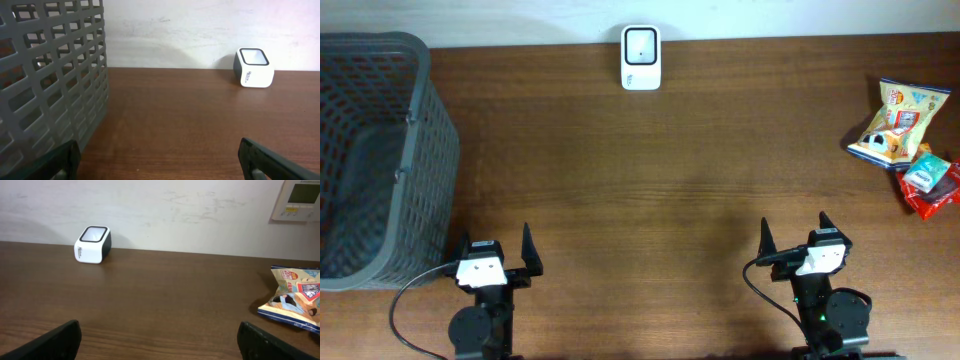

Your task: Scan the item barcode

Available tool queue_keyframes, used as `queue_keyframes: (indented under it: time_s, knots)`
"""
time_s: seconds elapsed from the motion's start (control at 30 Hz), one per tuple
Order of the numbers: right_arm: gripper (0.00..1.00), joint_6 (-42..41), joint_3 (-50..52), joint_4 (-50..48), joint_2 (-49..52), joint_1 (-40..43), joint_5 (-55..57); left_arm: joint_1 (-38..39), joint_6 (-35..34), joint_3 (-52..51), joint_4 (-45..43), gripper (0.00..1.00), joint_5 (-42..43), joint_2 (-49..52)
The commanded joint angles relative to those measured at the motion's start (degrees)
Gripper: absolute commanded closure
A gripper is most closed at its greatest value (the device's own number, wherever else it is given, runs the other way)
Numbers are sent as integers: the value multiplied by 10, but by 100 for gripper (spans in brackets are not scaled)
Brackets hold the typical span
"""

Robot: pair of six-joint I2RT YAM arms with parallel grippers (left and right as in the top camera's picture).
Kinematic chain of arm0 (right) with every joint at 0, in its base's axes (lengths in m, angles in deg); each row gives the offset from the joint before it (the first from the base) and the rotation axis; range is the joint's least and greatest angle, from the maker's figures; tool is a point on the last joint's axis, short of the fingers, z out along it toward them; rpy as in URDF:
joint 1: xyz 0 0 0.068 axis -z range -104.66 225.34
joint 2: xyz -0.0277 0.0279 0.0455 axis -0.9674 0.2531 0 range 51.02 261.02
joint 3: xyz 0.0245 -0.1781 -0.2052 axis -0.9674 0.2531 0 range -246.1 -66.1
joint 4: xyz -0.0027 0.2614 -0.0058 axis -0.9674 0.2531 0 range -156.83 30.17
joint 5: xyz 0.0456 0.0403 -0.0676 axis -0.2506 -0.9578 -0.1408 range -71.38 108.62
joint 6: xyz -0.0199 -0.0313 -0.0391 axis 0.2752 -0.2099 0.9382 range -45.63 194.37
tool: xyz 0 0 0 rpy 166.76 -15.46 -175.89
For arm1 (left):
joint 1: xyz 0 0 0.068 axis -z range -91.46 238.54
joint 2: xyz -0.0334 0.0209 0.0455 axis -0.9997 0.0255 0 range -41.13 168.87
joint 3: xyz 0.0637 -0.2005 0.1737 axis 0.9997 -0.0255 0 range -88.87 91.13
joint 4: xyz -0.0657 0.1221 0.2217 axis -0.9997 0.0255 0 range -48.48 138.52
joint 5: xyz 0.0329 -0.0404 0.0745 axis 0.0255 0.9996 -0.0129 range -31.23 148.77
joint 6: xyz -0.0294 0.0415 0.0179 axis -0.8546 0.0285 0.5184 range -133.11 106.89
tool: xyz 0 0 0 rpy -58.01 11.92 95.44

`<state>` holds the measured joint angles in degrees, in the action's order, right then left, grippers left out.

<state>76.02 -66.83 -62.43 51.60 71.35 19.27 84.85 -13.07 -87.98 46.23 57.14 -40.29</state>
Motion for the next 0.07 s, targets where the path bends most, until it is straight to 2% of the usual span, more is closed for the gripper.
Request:
queue_keyframes:
  time_s: [0.0,0.03]
  knots:
    - [2,-4,4,3,-4,4,7,-3,9,-4,0,1,8,-5]
    - [2,-4,4,3,-4,3,7,-3,9,-4,0,1,8,-5]
